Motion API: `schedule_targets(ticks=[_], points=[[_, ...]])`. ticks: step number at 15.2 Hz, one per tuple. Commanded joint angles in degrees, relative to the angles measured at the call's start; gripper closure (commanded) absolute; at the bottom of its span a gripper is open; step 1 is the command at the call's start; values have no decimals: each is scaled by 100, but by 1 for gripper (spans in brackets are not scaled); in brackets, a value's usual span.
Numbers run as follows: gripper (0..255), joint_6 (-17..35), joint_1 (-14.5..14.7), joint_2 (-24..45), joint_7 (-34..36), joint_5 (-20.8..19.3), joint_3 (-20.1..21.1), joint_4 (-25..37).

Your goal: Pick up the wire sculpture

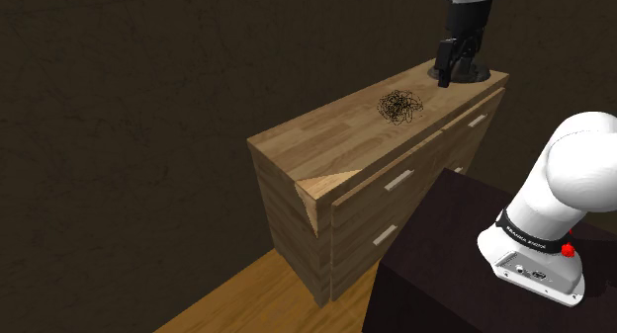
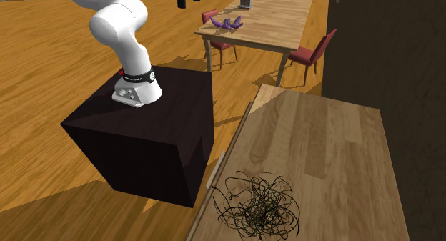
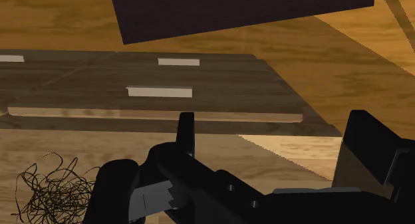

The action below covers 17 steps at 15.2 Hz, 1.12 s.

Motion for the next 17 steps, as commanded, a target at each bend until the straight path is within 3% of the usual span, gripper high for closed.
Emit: schedule_targets(ticks=[1, 9, 17], points=[[0, 0, 0, 0, 0, 0, 0, 0], [0, 1352, -258, 226, -1014, -934, -851, -728], [0, 2939, -466, 1117, -1949, -1703, -1813, -909]])
